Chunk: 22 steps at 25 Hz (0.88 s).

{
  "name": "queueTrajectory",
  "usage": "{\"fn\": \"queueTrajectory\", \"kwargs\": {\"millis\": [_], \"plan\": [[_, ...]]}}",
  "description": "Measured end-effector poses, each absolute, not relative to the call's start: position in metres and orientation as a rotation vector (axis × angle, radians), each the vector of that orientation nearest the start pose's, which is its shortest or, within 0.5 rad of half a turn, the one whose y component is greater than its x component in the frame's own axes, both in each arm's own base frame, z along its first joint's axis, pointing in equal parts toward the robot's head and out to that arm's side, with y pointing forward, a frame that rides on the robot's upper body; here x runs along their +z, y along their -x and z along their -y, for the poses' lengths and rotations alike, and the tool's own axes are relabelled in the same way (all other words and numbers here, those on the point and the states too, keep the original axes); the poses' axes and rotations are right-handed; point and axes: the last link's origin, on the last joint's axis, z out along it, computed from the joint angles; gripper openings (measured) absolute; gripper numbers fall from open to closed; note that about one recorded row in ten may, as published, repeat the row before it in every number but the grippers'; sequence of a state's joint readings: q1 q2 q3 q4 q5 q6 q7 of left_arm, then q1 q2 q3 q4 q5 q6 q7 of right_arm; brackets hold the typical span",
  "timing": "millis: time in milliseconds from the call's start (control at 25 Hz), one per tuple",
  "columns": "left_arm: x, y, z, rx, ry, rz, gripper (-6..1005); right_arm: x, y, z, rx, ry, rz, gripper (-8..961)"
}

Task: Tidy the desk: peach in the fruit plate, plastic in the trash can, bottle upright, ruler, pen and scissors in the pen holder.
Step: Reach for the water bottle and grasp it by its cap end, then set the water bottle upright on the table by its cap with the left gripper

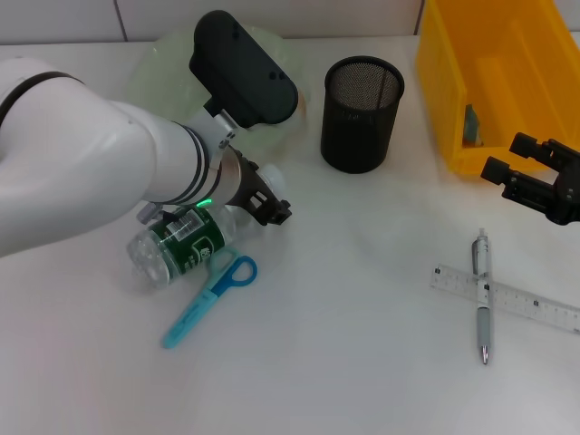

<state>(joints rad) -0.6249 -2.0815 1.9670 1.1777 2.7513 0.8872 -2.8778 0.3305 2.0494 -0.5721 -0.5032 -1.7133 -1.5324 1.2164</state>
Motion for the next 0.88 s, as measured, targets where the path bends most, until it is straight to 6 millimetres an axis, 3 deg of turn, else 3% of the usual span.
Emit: {"fn": "queueTrajectory", "kwargs": {"millis": [240, 640, 880], "plan": [[-0.106, 0.158, -0.364, 0.402, 2.478, 0.481, 677, 0.027, -0.327, -0.288, 0.942, 2.271, -0.787, 779], [-0.11, 0.156, -0.359, 0.396, 2.493, 0.441, 443, 0.024, -0.328, -0.287, 0.94, 2.27, -0.794, 779], [-0.101, 0.143, -0.348, 0.292, 2.502, 0.402, 443, 0.023, -0.328, -0.286, 0.94, 2.271, -0.792, 779]]}}
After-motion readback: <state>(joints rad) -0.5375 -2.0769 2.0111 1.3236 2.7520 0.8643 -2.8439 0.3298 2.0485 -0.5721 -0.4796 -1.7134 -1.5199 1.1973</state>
